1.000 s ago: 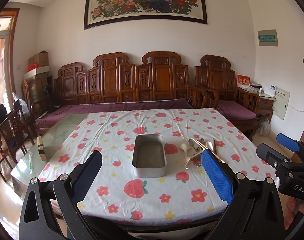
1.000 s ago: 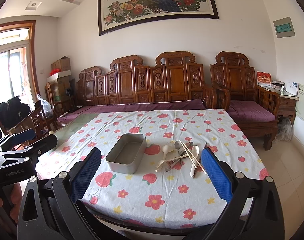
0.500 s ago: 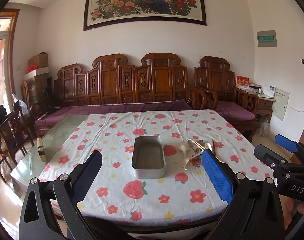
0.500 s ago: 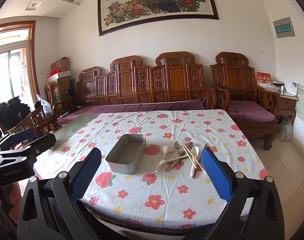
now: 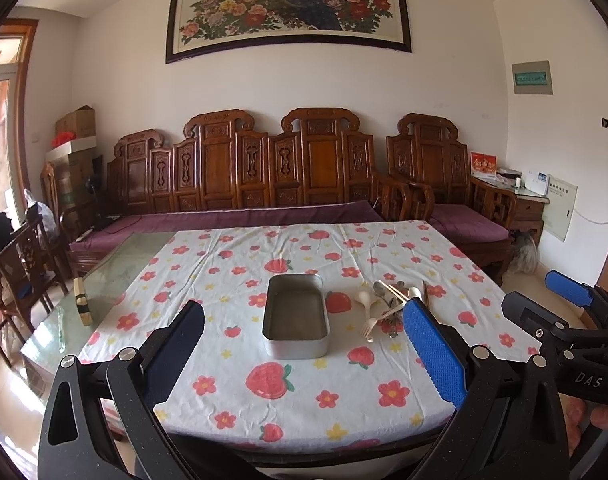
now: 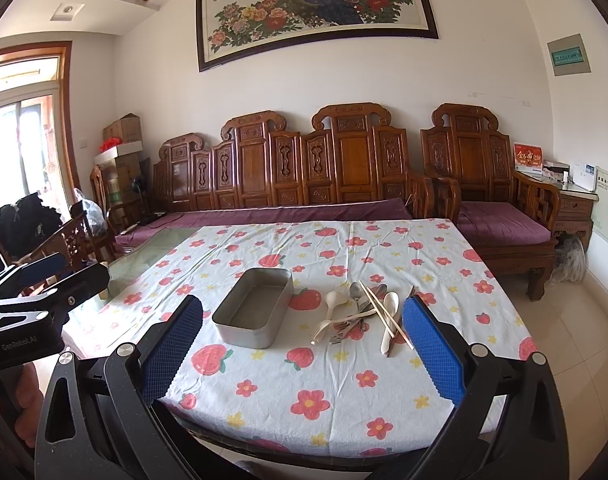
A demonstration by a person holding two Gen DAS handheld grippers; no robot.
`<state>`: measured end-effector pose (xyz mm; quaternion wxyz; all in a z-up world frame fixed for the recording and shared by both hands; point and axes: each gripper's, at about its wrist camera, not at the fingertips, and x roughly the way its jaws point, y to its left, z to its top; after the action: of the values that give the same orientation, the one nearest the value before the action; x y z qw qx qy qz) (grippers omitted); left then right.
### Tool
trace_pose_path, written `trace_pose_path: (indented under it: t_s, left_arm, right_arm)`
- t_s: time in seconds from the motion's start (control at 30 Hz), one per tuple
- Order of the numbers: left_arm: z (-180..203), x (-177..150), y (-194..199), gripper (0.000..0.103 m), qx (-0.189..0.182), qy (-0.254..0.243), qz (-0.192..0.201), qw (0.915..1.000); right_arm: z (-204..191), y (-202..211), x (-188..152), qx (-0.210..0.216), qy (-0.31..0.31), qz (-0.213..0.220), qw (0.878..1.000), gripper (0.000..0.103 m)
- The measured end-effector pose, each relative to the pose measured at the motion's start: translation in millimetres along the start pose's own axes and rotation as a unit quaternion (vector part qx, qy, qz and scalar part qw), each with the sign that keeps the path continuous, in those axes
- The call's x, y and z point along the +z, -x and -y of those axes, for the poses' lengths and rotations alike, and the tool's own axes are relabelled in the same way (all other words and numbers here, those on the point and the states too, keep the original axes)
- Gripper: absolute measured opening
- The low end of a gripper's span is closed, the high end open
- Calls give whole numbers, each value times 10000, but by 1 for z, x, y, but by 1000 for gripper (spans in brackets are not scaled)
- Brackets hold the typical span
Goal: Organize utensils
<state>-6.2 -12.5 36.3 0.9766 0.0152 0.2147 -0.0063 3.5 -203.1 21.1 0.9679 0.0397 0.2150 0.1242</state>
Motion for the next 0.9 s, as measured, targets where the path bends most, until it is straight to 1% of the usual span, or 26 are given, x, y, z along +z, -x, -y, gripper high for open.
trace_pose_path:
  t_s: [0.53,0.7,0.8,0.83,0.9]
  left_arm:
    - [-1,1,-2,97,15,-15,37,10000]
    - [-6,3,-6,97,14,-25,-9,10000]
    - [-8,-1,-10,97,18,-47,-45,10000]
    - [-6,-8,-11,97,23,-65,-47,10000]
    - [-7,-10,-18,97,1,-76,-118,9999]
  right_arm:
    - [2,3,-3,5,-5,-2,10000,100]
    - [1,-3,4,-10,-9,-28,10000,100]
    - [0,-9,3,16,-68,-65,10000,100]
    - [0,-3,0,13,-60,-70,10000,100]
    - [3,-7,-3,-1,-20,-88,10000,100]
